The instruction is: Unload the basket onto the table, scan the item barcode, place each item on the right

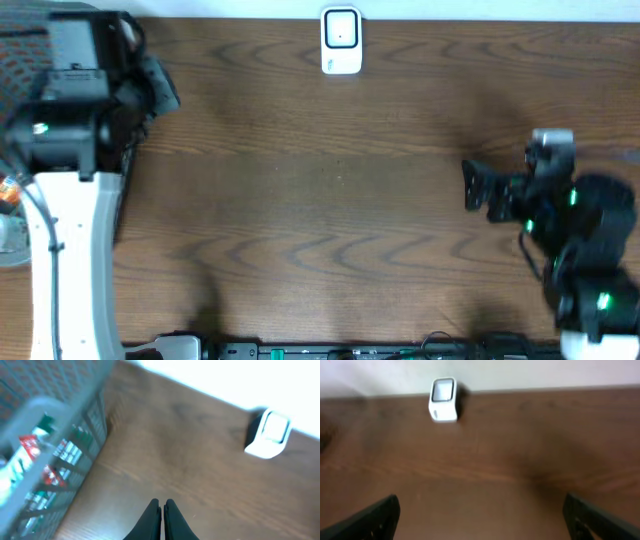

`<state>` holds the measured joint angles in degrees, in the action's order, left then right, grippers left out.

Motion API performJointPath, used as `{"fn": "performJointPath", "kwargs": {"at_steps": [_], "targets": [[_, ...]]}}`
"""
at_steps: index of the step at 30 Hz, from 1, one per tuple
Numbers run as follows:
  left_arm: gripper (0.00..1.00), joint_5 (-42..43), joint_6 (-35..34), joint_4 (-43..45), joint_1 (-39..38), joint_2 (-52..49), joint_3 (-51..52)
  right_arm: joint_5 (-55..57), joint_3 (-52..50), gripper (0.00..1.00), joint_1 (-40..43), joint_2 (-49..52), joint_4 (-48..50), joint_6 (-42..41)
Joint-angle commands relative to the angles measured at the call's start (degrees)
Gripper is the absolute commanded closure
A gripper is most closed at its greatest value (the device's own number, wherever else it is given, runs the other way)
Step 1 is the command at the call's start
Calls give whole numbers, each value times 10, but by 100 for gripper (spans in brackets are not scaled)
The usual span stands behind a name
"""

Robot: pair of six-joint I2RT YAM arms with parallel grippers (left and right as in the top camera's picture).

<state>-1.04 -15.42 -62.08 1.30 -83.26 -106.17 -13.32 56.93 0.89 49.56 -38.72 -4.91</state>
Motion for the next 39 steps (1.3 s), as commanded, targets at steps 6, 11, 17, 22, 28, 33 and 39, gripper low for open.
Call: {"fn": "performJointPath", "kwargs": {"at_steps": [6,11,17,22,28,33,39], "targets": [[93,4,1,-22,105,-11,-145,-11,221,1,-8,212,-168,34],[93,4,7,0,203,-30,-169,-46,246,1,-23,266,-157,23],[83,4,5,4,290,-75,-169,-110,246,1,-25,285,-181,0],[62,4,7,2,311,-133,-169,-89,242,1,-30,293,-214,0],[49,3,-3,-6,312,-196,-169,-83,235,1,-31,293,-215,0],[47,-12,-46,-4,320,-242,-169,-83,235,1,-32,294,-228,0],[47,-12,-51,-9,326,-298,-169,-83,235,1,-32,294,-243,0]]}}
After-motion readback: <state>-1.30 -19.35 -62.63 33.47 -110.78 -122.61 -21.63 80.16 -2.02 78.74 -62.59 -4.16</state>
